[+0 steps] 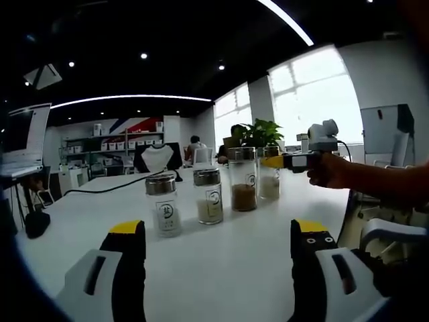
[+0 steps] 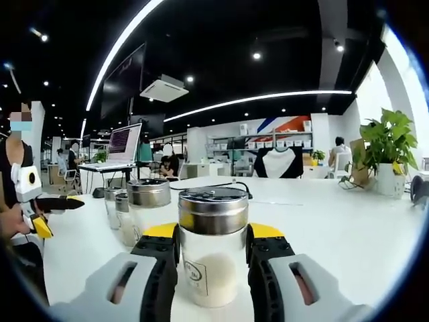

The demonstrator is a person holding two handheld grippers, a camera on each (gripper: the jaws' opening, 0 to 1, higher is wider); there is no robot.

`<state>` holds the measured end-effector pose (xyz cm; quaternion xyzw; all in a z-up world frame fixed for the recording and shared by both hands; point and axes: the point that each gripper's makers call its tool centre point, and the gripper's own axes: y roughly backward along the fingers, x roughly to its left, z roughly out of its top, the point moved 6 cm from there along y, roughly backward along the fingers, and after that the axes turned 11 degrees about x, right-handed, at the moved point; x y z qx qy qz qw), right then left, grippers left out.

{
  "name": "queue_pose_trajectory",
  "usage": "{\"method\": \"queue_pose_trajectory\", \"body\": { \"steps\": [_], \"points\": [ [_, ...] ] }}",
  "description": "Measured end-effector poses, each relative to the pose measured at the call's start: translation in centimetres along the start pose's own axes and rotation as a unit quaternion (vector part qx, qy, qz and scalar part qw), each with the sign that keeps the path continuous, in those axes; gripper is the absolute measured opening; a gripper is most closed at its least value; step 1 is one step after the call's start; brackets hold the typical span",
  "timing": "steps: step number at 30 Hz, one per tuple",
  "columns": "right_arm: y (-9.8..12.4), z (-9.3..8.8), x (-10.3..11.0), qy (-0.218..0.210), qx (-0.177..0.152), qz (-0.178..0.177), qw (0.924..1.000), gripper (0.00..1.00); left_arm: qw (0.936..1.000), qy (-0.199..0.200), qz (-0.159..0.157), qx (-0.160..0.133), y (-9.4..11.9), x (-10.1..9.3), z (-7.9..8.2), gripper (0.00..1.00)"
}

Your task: Rotate the seasoning bottle until the label or dispensing opening points toward the visible target arrow and the bottle remains upright within the marked orientation range

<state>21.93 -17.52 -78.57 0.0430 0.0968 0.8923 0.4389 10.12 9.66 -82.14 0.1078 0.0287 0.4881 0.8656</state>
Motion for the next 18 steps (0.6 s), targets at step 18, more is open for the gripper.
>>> {"method": "queue_pose_trajectory", "body": {
  "steps": [18],
  "points": [
    [1.5, -0.1, 0.0, -0.003, -0.006, -0.023, 0.9997, 0.52, 1.0, -0.003, 0.001, 0.004, 0.1, 0.3, 0.0, 0.94]
  ]
}}
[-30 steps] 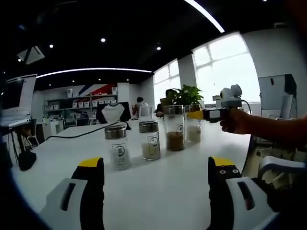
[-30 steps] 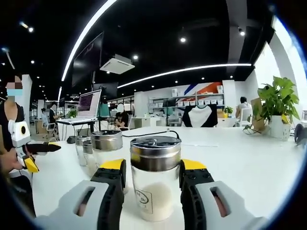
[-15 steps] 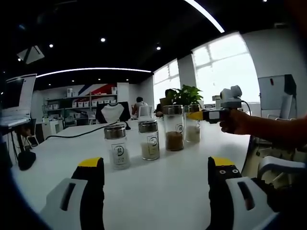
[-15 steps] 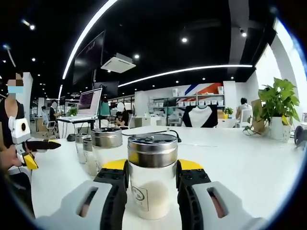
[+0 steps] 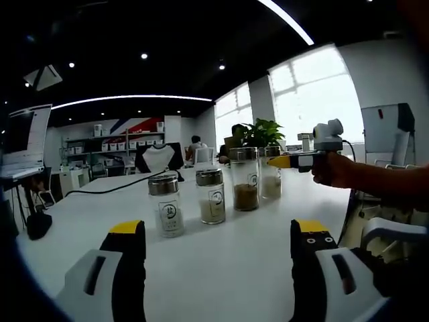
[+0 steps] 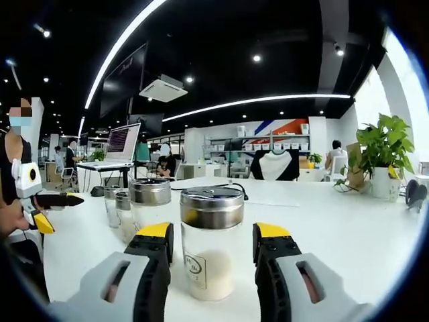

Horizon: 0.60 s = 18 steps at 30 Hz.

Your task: Rotate the seasoning bottle until the label or dispensing opening points toward the visible target arrow and the bottle remains upright within the marked orientation range

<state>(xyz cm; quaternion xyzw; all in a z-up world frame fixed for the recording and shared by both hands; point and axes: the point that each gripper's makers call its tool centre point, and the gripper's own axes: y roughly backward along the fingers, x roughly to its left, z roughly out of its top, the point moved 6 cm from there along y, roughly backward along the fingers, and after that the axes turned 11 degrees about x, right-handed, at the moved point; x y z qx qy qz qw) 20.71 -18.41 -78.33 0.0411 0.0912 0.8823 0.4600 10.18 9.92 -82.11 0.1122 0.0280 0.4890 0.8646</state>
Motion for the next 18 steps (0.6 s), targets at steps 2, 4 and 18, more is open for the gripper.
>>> {"method": "queue_pose_trajectory", "body": {
  "steps": [2, 4, 18],
  "points": [
    [0.6, -0.2, 0.2, -0.005, -0.002, -0.007, 1.0, 0.54, 0.9999, 0.009, -0.006, 0.0, 0.0, -0.1, 0.0, 0.94],
    [1.3, -0.4, 0.9, -0.006, -0.004, -0.008, 0.9999, 0.55, 0.9999, 0.009, -0.006, -0.001, 0.0, -0.1, 0.1, 0.94],
    [4.7, -1.2, 4.7, 0.017, -0.01, -0.01, 0.9998, 0.74, 0.9999, 0.01, -0.009, 0.002, 0.5, 0.6, 0.1, 0.96]
  ]
}}
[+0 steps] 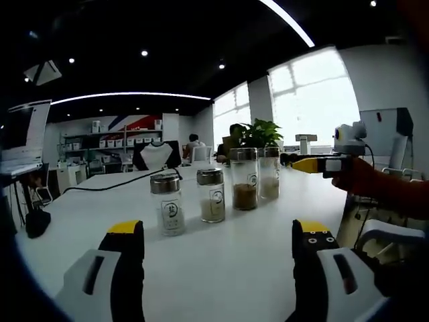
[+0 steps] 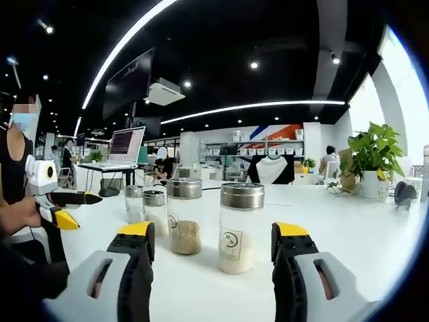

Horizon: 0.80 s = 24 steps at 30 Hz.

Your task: Rotate the seasoning bottle until the label or dispensing opening points toward the visible target arrow and the bottle remains upright within the marked orientation range

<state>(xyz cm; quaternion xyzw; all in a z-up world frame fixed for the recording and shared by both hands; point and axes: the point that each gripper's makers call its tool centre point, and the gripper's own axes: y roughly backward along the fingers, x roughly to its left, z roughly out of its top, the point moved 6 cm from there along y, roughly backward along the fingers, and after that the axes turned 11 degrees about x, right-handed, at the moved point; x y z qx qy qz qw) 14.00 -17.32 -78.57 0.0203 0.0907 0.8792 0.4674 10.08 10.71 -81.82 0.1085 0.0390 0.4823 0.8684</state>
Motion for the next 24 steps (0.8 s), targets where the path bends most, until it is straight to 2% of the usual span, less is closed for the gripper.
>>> {"method": "queue_pose_trajectory", "body": {
  "steps": [7, 12, 14, 24],
  "points": [
    [1.3, -0.8, 0.9, 0.019, 0.012, 0.007, 0.9997, 0.84, 1.0, 0.002, 0.0, -0.003, 0.7, 0.7, 0.5, 0.98],
    [1.9, -2.0, 1.2, -0.005, 0.02, 0.01, 0.9997, 0.87, 1.0, 0.006, -0.001, -0.006, 0.9, 0.1, 1.0, 0.99],
    [2.0, -2.5, 1.3, -0.004, 0.034, 0.011, 0.9994, 0.89, 0.9999, 0.01, -0.001, -0.01, 1.0, 0.0, 1.2, 0.99],
    [3.8, -2.0, 1.8, -0.022, 0.024, 0.018, 0.9993, 0.95, 0.9998, 0.02, 0.007, -0.002, 1.6, -0.3, 0.2, 0.99]
  ]
}}
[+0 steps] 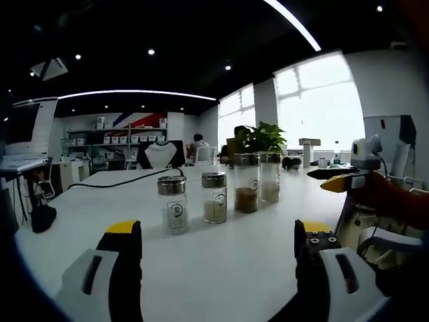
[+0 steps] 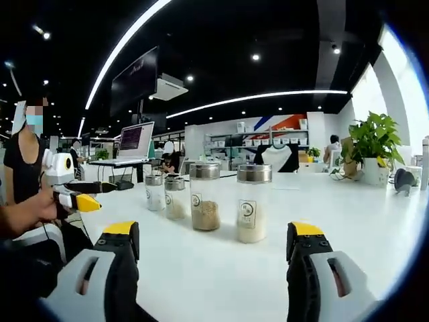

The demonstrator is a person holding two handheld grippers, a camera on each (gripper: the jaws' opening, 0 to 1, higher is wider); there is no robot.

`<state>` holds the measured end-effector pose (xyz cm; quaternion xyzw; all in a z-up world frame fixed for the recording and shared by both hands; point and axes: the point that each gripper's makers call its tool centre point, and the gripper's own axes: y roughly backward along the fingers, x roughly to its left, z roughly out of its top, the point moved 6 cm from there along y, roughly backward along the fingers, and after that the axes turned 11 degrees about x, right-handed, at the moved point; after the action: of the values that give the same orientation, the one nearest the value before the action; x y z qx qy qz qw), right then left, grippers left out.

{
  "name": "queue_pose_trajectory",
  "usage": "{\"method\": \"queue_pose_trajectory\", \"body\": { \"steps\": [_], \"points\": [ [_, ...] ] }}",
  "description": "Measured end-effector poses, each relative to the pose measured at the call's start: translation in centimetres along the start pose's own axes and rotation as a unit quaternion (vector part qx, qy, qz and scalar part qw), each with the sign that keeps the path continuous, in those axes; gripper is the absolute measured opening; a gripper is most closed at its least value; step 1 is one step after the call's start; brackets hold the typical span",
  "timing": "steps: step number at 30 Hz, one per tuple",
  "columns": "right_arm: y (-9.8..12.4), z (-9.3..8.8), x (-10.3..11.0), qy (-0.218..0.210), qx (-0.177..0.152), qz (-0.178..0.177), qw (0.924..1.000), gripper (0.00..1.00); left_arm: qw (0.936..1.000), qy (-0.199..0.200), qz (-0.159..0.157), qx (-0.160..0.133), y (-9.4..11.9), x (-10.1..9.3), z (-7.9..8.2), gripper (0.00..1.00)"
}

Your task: Rotate the seasoning bottle until the label or dispensing opening points toward the visible target arrow and the bottle remains upright within the marked orientation range

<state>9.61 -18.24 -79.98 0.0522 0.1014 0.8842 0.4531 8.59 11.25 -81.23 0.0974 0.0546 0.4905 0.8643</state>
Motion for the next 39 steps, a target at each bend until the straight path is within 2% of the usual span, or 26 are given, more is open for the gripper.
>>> {"method": "queue_pose_trajectory", "body": {
  "steps": [1, 4, 7, 11, 14, 17, 19, 22, 30, 34, 35, 37, 39],
  "points": [
    [0.4, -0.2, 0.3, 0.005, -0.001, 0.002, 1.0, 0.96, 1.0, 0.0, 0.001, 0.003, 0.2, -0.2, -0.2, 0.99],
    [0.8, -0.8, 0.7, 0.015, 0.021, 0.001, 0.9997, 0.99, 0.9999, 0.005, 0.007, 0.014, 0.6, -0.6, -0.5, 1.0],
    [1.5, -1.1, 1.3, 0.009, 0.011, 0.012, 0.9998, 0.99, 0.9998, 0.006, 0.019, 0.007, 1.6, -0.9, -0.6, 1.0],
    [2.1, -1.4, 1.8, 0.006, 0.013, 0.013, 0.9998, 0.99, 0.9998, 0.017, -0.002, 0.009, 2.3, -1.9, -0.8, 1.0],
    [2.2, -1.2, 1.7, 0.016, 0.017, 0.007, 0.9997, 0.99, 0.9999, 0.013, 0.001, 0.005, 2.6, -2.4, -0.7, 1.0],
    [2.7, -0.6, 1.4, -0.002, -0.007, -0.006, 1.0, 0.99, 1.0, 0.005, 0.001, 0.004, 2.9, -2.5, -0.6, 1.0],
    [2.6, -0.9, 1.9, 0.003, 0.005, -0.001, 1.0, 0.99, 1.0, 0.001, -0.002, 0.006, 3.0, -2.7, -0.6, 1.0],
    [2.8, -1.2, 2.2, 0.025, 0.01, 0.0, 0.9996, 0.99, 1.0, -0.004, 0.002, 0.005, 3.3, -2.4, -0.5, 1.0],
    [3.0, -0.1, 1.3, 0.017, -0.001, -0.002, 0.9999, 0.99, 1.0, 0.003, 0.009, -0.004, 3.5, -1.4, -0.3, 1.0],
    [2.7, 0.4, 1.0, 0.029, -0.005, -0.018, 0.9994, 0.99, 1.0, 0.002, 0.006, 0.001, 3.3, -0.9, -0.3, 1.0],
    [2.6, 0.4, 1.0, 0.029, -0.004, -0.019, 0.9994, 0.99, 0.9998, 0.003, 0.02, -0.004, 3.7, -0.4, -0.1, 1.0],
    [2.6, 0.3, 0.8, 0.025, -0.007, -0.019, 0.9995, 0.99, 0.9997, -0.009, 0.02, -0.011, 4.1, -0.3, 0.0, 1.0],
    [2.5, 0.2, 0.8, 0.023, -0.008, -0.022, 0.9995, 0.99, 0.9995, 0.01, 0.024, -0.019, 4.4, 0.2, -0.2, 1.0]
  ]
}}
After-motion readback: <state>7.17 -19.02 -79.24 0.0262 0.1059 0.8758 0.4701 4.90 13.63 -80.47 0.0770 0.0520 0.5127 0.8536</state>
